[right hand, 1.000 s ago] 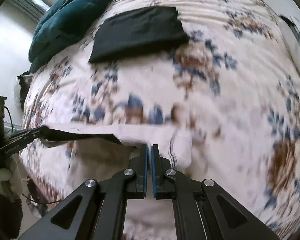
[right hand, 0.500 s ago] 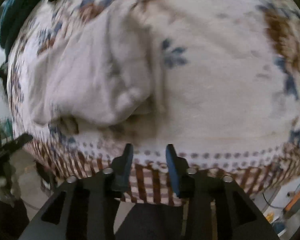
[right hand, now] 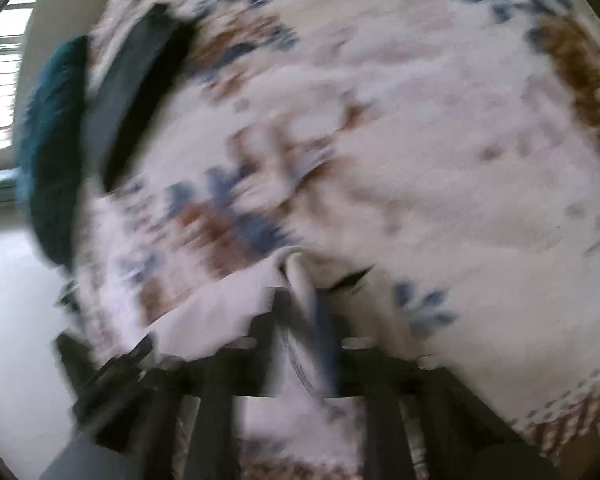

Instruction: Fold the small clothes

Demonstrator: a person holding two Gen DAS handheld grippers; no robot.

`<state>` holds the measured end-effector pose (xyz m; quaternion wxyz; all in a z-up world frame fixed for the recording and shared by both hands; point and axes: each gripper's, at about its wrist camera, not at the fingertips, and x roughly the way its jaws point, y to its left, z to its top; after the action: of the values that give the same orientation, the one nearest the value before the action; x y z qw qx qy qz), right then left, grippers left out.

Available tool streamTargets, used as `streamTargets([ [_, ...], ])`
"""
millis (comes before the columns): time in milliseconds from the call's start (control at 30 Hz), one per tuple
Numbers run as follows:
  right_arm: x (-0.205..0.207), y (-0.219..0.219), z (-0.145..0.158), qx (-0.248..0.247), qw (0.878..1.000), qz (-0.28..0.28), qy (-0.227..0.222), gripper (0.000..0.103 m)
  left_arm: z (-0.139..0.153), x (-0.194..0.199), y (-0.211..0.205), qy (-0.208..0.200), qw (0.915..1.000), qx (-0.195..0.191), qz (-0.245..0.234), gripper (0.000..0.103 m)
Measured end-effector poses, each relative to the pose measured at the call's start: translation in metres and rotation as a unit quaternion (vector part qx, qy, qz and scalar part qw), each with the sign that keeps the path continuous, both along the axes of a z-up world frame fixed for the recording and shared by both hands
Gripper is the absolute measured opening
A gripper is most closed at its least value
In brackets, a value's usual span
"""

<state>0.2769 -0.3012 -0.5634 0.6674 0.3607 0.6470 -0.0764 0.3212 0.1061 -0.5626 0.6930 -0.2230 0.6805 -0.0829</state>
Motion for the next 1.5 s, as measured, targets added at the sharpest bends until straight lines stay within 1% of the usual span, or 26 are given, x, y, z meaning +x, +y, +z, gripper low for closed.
streamTargets([
  [100, 0.006, -0.006, -0.013, -0.035, 0.999, -0.002, 0.026, 0.001, -0.011, 0.001, 0.002, 0.016, 0.9998, -0.007, -0.008, 0.016],
  [167, 0.005, -0.013, -0.023, -0.049, 0.997, -0.001, 0.056, 0.001, -0.007, -0.001, 0.007, 0.024, 0.9994, -0.026, -0.003, 0.020],
  [200, 0.002, -0.017, -0.019, -0.054, 0.997, -0.007, 0.054, 0.002, -0.002, -0.001, 0.008, 0.022, 0.9994, -0.025, -0.004, 0.027],
  [267, -0.004, -0.023, 0.002, -0.045, 0.999, -0.021, 0.020, 0.002, 0.021, -0.004, 0.012, 0.006, 1.0000, -0.006, -0.001, 0.035],
  [300, -0.008, -0.023, 0.013, -0.037, 0.999, -0.022, 0.000, 0.004, 0.032, -0.006, 0.013, -0.005, 1.0000, -0.005, 0.003, 0.042],
  [333, -0.010, -0.021, 0.029, -0.021, 0.999, -0.018, -0.033, 0.006, 0.049, -0.011, 0.014, -0.028, 0.9995, -0.014, 0.007, 0.050],
  [367, -0.011, -0.016, 0.040, 0.002, 0.998, -0.006, -0.064, 0.013, 0.058, -0.013, 0.012, -0.044, 0.9987, -0.025, 0.010, 0.055],
  [400, -0.010, -0.010, 0.046, 0.026, 0.996, 0.005, -0.082, 0.024, 0.066, -0.015, 0.009, -0.058, 0.9973, -0.044, 0.015, 0.064],
  [433, -0.008, -0.003, 0.047, 0.066, 0.993, 0.019, -0.096, 0.031, 0.067, -0.016, 0.008, -0.060, 0.9962, -0.061, 0.019, 0.065],
  [467, -0.005, 0.006, 0.042, 0.114, 0.987, 0.029, -0.109, 0.043, 0.060, -0.015, 0.006, -0.052, 0.9942, -0.089, 0.029, 0.065],
  [500, -0.002, 0.011, 0.037, 0.131, 0.984, 0.032, -0.112, 0.048, 0.049, -0.013, 0.002, -0.040, 0.9934, -0.101, 0.036, 0.065],
  [567, 0.005, 0.022, 0.018, 0.132, 0.986, 0.034, -0.099, 0.048, 0.016, -0.008, -0.002, -0.013, 0.9944, -0.096, 0.042, 0.065],
  [667, 0.010, 0.022, -0.018, 0.139, 0.988, 0.011, -0.066, 0.048, -0.016, -0.003, -0.002, 0.009, 0.9957, -0.079, 0.047, 0.063],
  [700, 0.008, 0.017, -0.026, 0.137, 0.989, -0.002, -0.060, 0.048, -0.022, -0.003, 0.002, 0.007, 0.9948, -0.087, 0.053, 0.063],
  [767, 0.003, 0.010, -0.038, 0.129, 0.990, -0.014, -0.051, 0.046, -0.024, -0.004, 0.007, 0.000, 0.9934, -0.100, 0.056, 0.063],
  [867, 0.002, 0.004, -0.054, 0.102, 0.994, -0.006, -0.028, 0.046, -0.023, -0.007, 0.014, -0.003, 0.9912, -0.118, 0.061, 0.064],
  [933, 0.003, 0.000, -0.059, 0.098, 0.995, -0.001, -0.021, 0.051, -0.013, -0.011, 0.020, -0.001, 0.9904, -0.118, 0.071, 0.064],
  [1033, 0.000, -0.005, -0.045, 0.096, 0.995, 0.003, -0.031, 0.051, 0.012, -0.015, 0.024, -0.021, 0.9908, -0.112, 0.073, 0.064],
  [1067, -0.001, -0.006, -0.038, 0.093, 0.995, 0.012, -0.036, 0.054, 0.023, -0.018, 0.026, -0.034, 0.9914, -0.106, 0.069, 0.065],
  [1100, -0.003, -0.009, -0.033, 0.094, 0.995, 0.020, -0.039, 0.061, 0.029, -0.023, 0.029, -0.041, 0.9924, -0.097, 0.063, 0.065],
  [1133, -0.006, -0.013, -0.030, 0.100, 0.994, 0.029, -0.041, 0.064, 0.030, -0.028, 0.030, -0.041, 0.9932, -0.092, 0.058, 0.065],
  [1200, -0.015, -0.019, -0.035, 0.126, 0.990, 0.046, -0.031, 0.073, 0.021, -0.038, 0.032, -0.036, 0.9941, -0.089, 0.051, 0.065],
  [1267, -0.028, -0.026, -0.051, 0.156, 0.986, 0.063, -0.011, 0.073, 0.003, -0.051, 0.032, -0.024, 0.9948, -0.092, 0.038, 0.065],
  [1333, -0.038, -0.028, -0.063, 0.176, 0.982, 0.075, -0.001, 0.073, -0.019, -0.061, 0.030, 0.004, 0.9925, -0.117, 0.034, 0.065],
  [1400, -0.045, -0.024, -0.077, 0.207, 0.975, 0.083, 0.002, 0.073, -0.032, -0.066, 0.028, 0.017, 0.9864, -0.158, 0.042, 0.066],
  [1500, -0.046, -0.019, -0.090, 0.240, 0.966, 0.097, -0.008, 0.074, -0.044, -0.065, 0.026, 0.027, 0.9814, -0.182, 0.057, 0.072],
])
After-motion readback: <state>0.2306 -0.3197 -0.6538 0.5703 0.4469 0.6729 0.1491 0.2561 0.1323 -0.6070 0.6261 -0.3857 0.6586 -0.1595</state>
